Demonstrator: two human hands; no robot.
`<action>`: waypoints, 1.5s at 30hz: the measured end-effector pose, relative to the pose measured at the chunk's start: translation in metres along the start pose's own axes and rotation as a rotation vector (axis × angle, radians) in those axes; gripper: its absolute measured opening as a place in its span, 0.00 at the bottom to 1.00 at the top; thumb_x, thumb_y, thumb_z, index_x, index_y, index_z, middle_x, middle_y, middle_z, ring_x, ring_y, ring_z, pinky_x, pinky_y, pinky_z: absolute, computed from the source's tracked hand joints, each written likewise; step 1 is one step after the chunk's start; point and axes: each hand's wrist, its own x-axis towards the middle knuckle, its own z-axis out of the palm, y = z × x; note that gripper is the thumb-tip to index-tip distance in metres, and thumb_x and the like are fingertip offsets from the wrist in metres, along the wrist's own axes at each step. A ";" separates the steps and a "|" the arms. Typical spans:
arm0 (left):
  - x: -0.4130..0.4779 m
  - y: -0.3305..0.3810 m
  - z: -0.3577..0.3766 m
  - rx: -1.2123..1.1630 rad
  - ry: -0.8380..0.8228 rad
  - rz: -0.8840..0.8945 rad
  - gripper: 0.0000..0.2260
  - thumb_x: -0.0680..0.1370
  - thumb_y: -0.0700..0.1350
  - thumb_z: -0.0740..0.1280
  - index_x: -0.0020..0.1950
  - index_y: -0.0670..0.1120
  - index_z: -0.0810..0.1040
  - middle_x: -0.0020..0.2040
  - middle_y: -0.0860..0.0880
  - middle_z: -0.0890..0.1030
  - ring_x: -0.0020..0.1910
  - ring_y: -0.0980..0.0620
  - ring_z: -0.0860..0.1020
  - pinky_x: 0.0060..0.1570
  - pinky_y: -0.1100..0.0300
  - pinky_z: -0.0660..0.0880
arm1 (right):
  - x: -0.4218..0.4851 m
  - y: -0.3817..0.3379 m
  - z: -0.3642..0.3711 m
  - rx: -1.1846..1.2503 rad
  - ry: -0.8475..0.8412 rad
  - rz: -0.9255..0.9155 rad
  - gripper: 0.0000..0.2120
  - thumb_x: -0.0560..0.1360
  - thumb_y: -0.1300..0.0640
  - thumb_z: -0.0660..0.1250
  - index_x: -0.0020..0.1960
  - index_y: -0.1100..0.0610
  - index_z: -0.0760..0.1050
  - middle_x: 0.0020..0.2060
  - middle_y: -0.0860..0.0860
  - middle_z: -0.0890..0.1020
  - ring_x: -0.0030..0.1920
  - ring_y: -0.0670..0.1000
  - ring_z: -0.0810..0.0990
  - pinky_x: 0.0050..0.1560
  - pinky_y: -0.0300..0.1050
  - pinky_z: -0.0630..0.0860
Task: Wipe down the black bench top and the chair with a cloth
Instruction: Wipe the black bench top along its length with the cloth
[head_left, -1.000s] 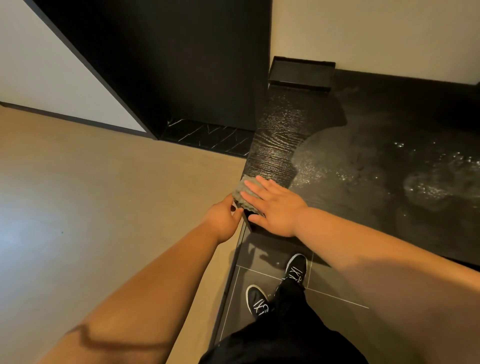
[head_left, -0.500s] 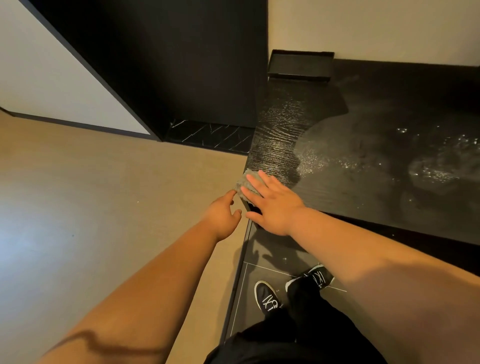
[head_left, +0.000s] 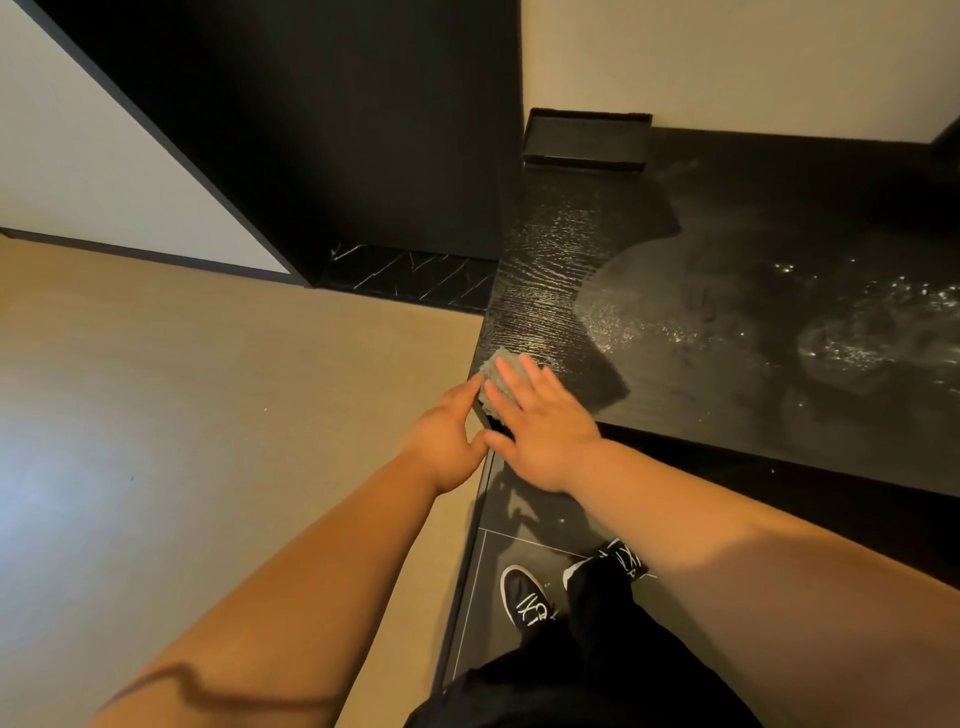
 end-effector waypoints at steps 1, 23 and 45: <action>-0.002 -0.001 0.001 -0.010 -0.002 -0.012 0.37 0.83 0.49 0.69 0.87 0.53 0.53 0.84 0.48 0.63 0.79 0.47 0.67 0.74 0.57 0.65 | 0.000 -0.002 0.000 -0.009 -0.018 -0.026 0.37 0.83 0.32 0.42 0.85 0.48 0.39 0.82 0.50 0.31 0.80 0.56 0.26 0.81 0.57 0.34; 0.011 0.017 0.017 0.204 0.063 -0.004 0.40 0.83 0.62 0.63 0.87 0.48 0.48 0.87 0.47 0.43 0.81 0.42 0.61 0.76 0.44 0.67 | -0.039 0.068 -0.022 0.055 -0.054 0.202 0.36 0.83 0.33 0.46 0.85 0.45 0.38 0.81 0.47 0.30 0.80 0.53 0.27 0.82 0.57 0.37; 0.063 0.065 0.020 0.341 0.164 -0.054 0.37 0.84 0.64 0.58 0.86 0.47 0.51 0.86 0.40 0.48 0.85 0.39 0.47 0.83 0.43 0.49 | -0.073 0.146 -0.022 -0.022 0.114 0.396 0.37 0.81 0.32 0.39 0.85 0.47 0.43 0.84 0.50 0.40 0.83 0.59 0.37 0.82 0.59 0.39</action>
